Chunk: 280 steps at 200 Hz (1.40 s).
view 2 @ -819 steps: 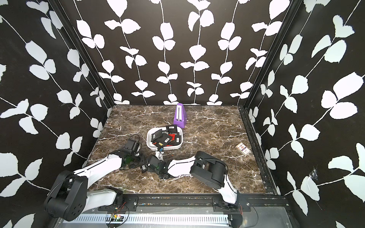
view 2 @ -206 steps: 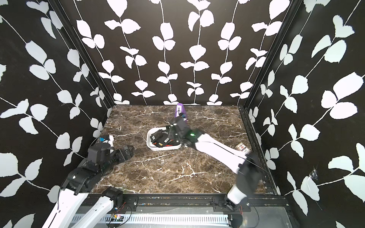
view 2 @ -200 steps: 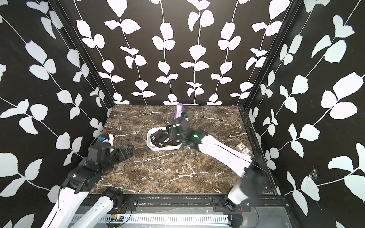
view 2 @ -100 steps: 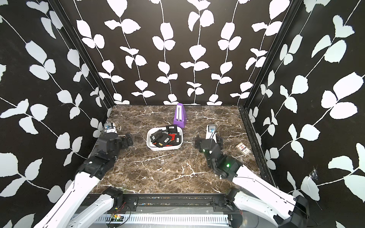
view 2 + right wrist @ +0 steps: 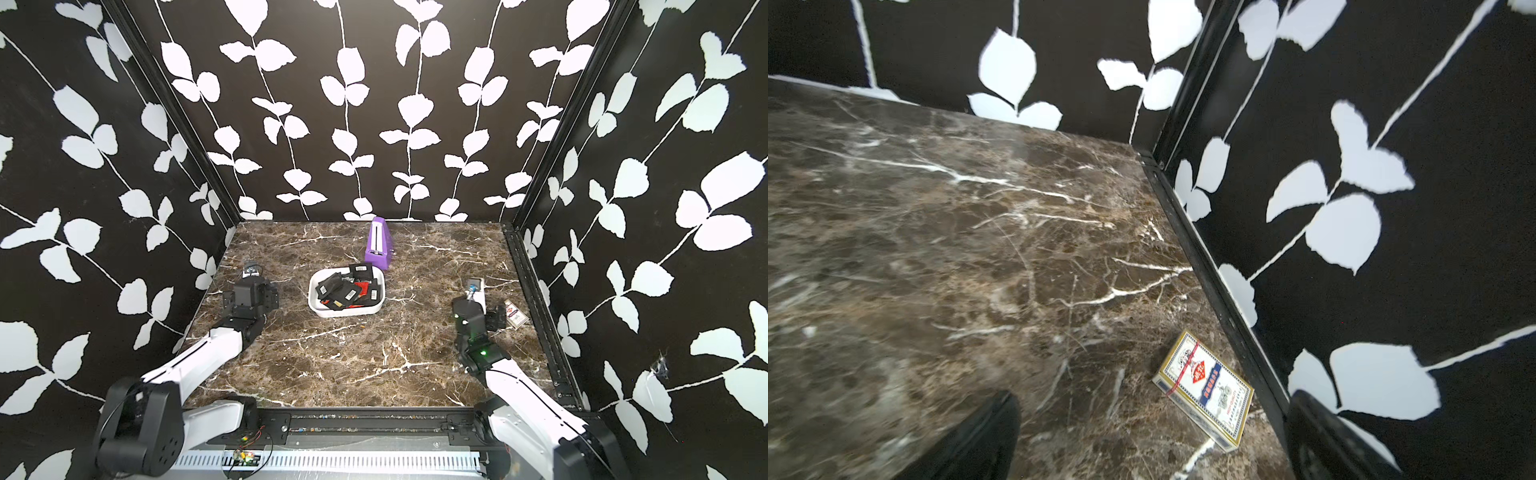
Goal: Put the tea bags into the storage box
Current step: Reset both arms
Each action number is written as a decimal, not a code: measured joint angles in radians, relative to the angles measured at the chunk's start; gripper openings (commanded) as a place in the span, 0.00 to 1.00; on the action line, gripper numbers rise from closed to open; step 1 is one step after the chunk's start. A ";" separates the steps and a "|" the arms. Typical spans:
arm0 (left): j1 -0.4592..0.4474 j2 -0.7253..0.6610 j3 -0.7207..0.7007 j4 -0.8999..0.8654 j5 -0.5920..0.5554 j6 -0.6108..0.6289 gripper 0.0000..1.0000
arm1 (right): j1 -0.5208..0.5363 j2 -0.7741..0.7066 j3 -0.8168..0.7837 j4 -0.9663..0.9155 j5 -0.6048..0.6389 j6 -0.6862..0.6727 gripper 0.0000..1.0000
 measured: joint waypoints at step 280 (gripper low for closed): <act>0.045 0.365 -0.114 0.675 0.378 0.116 0.99 | -0.249 0.302 -0.006 0.383 -0.539 -0.019 0.99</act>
